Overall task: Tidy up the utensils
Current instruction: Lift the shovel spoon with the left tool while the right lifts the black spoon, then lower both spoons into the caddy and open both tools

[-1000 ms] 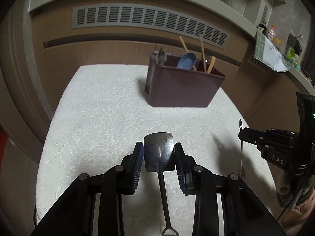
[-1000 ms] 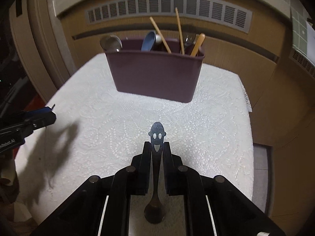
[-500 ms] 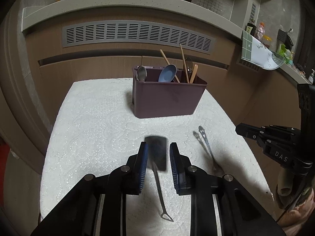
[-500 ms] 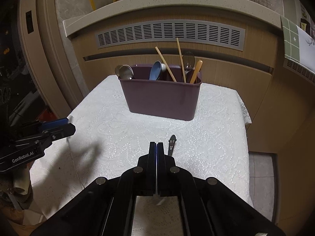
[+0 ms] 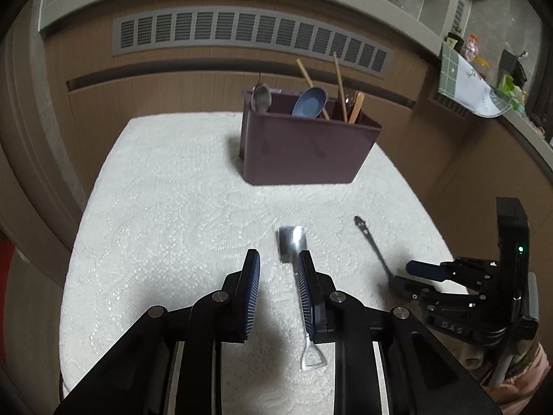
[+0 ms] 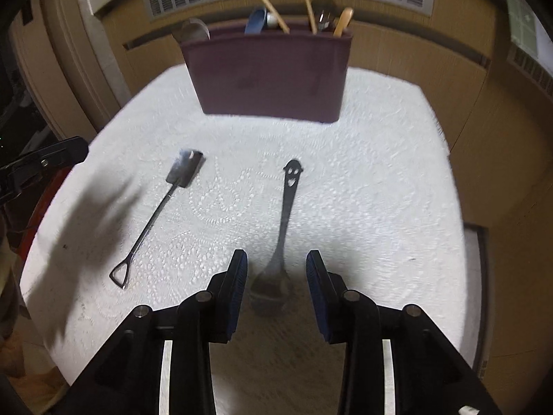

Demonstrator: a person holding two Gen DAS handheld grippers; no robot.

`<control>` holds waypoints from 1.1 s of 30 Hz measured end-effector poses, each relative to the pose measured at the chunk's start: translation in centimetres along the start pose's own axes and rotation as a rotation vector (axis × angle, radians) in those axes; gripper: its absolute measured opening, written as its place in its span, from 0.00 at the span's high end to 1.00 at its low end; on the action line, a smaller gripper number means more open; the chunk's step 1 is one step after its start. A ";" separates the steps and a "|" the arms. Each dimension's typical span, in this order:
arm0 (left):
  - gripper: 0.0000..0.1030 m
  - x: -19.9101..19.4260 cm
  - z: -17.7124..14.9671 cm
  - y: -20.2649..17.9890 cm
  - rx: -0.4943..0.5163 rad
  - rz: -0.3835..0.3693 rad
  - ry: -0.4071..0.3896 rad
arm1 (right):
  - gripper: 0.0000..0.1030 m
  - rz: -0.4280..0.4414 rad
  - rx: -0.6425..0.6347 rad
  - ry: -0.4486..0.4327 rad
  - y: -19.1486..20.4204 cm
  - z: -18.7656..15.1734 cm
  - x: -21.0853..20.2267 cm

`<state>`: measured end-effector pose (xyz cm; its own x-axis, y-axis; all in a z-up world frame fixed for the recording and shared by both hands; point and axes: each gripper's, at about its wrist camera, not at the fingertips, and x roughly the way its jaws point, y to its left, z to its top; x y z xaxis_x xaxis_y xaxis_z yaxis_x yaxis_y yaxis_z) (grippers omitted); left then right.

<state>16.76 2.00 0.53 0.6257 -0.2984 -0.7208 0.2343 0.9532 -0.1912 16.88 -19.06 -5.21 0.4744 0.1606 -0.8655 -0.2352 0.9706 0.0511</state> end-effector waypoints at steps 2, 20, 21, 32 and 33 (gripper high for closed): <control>0.77 0.3 -0.4 0.5 -0.010 0.008 0.017 | 0.67 0.004 -0.007 0.035 0.5 -0.2 0.9; 0.54 4.9 -1.2 -0.2 -0.072 -0.016 0.142 | 0.75 -0.200 0.016 -0.215 1.8 -1.3 -3.3; 0.52 5.3 -0.7 -0.7 -0.067 -0.018 0.146 | 0.75 -0.208 0.007 -0.245 1.8 -0.8 -4.2; 0.51 11.7 2.6 -3.2 -0.045 0.126 0.161 | 0.75 -0.105 0.054 -0.406 -2.6 6.1 -9.9; 0.59 11.8 2.5 -3.6 -0.023 0.139 0.152 | 0.75 -0.094 0.057 -0.401 -2.9 6.3 -9.8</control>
<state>25.17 -5.09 -5.59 0.5310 -0.1543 -0.8332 0.1349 0.9861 -0.0966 18.25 -22.29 6.23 0.7872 0.1165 -0.6056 -0.1326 0.9910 0.0183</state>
